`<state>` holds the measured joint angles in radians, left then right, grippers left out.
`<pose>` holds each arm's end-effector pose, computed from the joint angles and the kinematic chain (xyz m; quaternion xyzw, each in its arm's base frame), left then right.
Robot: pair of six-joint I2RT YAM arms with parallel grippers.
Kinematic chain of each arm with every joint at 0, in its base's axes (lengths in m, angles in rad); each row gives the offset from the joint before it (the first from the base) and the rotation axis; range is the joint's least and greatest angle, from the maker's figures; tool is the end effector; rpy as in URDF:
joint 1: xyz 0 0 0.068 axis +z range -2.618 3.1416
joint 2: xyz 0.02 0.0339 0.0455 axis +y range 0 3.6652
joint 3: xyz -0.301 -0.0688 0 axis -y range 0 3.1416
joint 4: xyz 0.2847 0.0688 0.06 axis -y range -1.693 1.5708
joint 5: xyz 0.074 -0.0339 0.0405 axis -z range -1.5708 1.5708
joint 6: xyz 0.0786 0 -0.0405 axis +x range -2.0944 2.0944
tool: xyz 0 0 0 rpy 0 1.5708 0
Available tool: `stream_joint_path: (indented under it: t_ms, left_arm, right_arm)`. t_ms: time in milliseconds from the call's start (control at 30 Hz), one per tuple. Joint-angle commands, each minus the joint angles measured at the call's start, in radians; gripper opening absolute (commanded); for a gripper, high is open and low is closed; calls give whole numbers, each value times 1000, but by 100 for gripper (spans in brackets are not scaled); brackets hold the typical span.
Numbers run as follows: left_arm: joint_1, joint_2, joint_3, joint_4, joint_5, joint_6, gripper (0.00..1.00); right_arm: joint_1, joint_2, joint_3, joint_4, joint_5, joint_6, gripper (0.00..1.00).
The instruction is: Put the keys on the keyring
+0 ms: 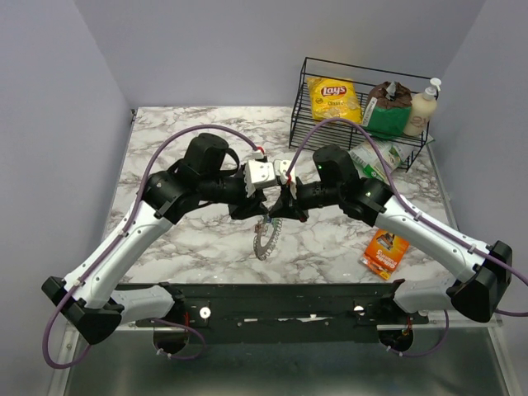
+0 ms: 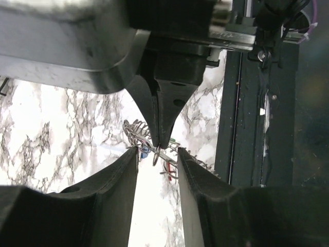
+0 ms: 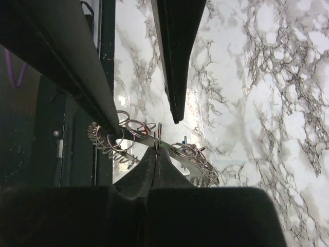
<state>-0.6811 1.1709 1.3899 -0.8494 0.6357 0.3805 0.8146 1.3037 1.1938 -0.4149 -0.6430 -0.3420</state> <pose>0.1870 -0.2116 0.4303 0.5508 0.6586 -0.3399 0.3838 0.2049 0.2859 0.3636 -0.5814 0.6020 0.3771 0.3966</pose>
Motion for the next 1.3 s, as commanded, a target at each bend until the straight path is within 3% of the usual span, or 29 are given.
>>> stream_joint_path:
  t_ms: [0,500,633,933,1267]
  left_arm:
    - [-9,13,-32,3,-47,0,41]
    - [-9,6,-117,82,-25,15,35]
    - [-9,-16,-134,107,-30,15,42]
    - [-8,-212,-304,404,-64,-71,55]
    - [34,-231,-361,423,24,-77,50]
  right_arm:
    - [3,-4,29,-2,-20,-15,1]
    - [5,-4,26,5,-29,-18,1]
    - [3,-3,26,7,-32,-17,1]
    - [5,-9,13,21,-37,-17,1]
    - [5,-24,-6,47,-43,-11,1]
